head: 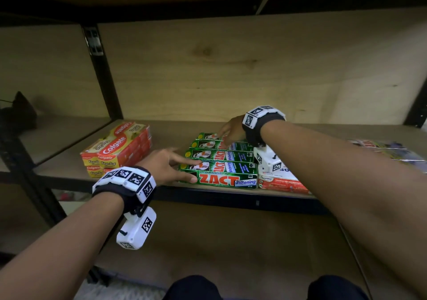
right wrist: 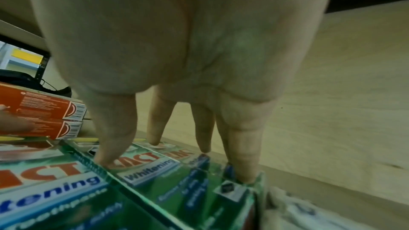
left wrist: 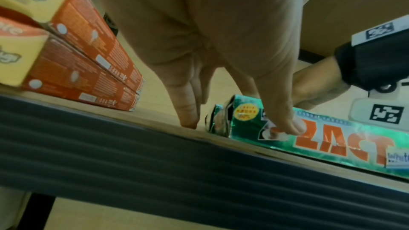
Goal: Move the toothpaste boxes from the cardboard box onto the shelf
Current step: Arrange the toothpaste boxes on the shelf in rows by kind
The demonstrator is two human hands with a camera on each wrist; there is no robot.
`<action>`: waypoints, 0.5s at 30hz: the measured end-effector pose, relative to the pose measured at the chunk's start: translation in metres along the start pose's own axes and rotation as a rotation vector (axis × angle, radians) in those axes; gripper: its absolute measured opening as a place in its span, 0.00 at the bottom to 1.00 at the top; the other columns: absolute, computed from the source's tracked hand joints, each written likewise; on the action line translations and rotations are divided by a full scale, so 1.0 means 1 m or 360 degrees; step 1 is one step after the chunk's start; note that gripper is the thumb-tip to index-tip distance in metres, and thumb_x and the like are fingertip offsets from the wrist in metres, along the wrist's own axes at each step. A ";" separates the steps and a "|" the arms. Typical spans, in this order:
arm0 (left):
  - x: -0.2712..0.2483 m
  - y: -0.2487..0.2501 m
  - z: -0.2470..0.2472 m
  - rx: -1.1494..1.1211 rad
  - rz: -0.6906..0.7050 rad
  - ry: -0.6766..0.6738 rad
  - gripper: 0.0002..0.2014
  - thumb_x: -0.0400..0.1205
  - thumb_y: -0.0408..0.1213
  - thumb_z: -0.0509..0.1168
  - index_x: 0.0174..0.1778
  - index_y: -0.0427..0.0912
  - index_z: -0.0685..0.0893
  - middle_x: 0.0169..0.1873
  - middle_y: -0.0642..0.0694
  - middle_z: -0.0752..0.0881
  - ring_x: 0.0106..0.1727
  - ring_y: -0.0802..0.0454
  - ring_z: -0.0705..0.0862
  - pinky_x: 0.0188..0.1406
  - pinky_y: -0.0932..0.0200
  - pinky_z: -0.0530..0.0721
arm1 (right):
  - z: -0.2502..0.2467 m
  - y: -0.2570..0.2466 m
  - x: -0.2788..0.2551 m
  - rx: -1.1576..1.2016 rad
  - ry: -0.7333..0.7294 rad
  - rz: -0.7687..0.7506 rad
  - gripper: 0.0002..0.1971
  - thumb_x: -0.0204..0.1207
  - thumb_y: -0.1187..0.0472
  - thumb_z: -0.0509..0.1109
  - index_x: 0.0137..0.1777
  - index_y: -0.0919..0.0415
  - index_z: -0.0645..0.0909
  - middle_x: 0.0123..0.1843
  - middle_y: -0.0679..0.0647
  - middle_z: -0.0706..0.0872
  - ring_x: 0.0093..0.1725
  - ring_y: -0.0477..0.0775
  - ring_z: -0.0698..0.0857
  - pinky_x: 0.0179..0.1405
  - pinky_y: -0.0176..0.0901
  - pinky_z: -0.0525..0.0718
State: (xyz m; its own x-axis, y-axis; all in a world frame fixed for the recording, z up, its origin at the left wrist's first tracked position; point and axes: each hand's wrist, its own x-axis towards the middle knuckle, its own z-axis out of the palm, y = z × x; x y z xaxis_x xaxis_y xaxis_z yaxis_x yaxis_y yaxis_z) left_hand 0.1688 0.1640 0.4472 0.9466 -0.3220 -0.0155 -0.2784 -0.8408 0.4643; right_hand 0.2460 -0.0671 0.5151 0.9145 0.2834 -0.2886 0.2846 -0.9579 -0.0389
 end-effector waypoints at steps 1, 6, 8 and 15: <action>-0.001 0.000 0.000 0.0001 0.0012 -0.0036 0.25 0.67 0.64 0.75 0.60 0.80 0.80 0.78 0.54 0.72 0.74 0.52 0.76 0.67 0.64 0.72 | 0.001 -0.003 0.003 -0.0015 -0.0052 -0.0006 0.30 0.81 0.48 0.69 0.82 0.46 0.67 0.84 0.48 0.64 0.81 0.56 0.66 0.77 0.50 0.65; 0.004 -0.003 0.002 0.0035 0.0038 -0.0045 0.24 0.66 0.73 0.67 0.60 0.84 0.77 0.69 0.60 0.82 0.67 0.54 0.83 0.61 0.59 0.84 | 0.004 -0.004 0.017 0.0095 -0.0028 -0.0026 0.28 0.79 0.55 0.73 0.79 0.45 0.72 0.82 0.46 0.69 0.79 0.52 0.70 0.69 0.39 0.69; 0.004 -0.003 0.003 0.0047 0.0058 -0.0022 0.23 0.68 0.73 0.66 0.60 0.83 0.78 0.68 0.60 0.82 0.67 0.57 0.82 0.57 0.61 0.84 | 0.005 -0.001 0.018 0.0098 -0.0005 -0.0018 0.27 0.79 0.55 0.72 0.78 0.43 0.73 0.82 0.45 0.70 0.78 0.52 0.71 0.67 0.39 0.70; -0.003 0.007 0.012 0.0242 0.0001 0.0056 0.29 0.70 0.72 0.65 0.69 0.84 0.68 0.76 0.56 0.75 0.54 0.54 0.88 0.49 0.56 0.89 | 0.006 0.001 0.017 0.0028 -0.0036 -0.0046 0.27 0.80 0.51 0.71 0.79 0.40 0.71 0.82 0.44 0.69 0.79 0.53 0.70 0.73 0.44 0.68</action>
State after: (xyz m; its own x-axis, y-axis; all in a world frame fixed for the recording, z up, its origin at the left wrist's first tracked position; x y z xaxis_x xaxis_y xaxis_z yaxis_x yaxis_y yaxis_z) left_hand 0.1616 0.1538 0.4397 0.9509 -0.3091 0.0170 -0.2976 -0.8977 0.3250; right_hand 0.2601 -0.0632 0.5042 0.8992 0.3098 -0.3089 0.3052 -0.9501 -0.0645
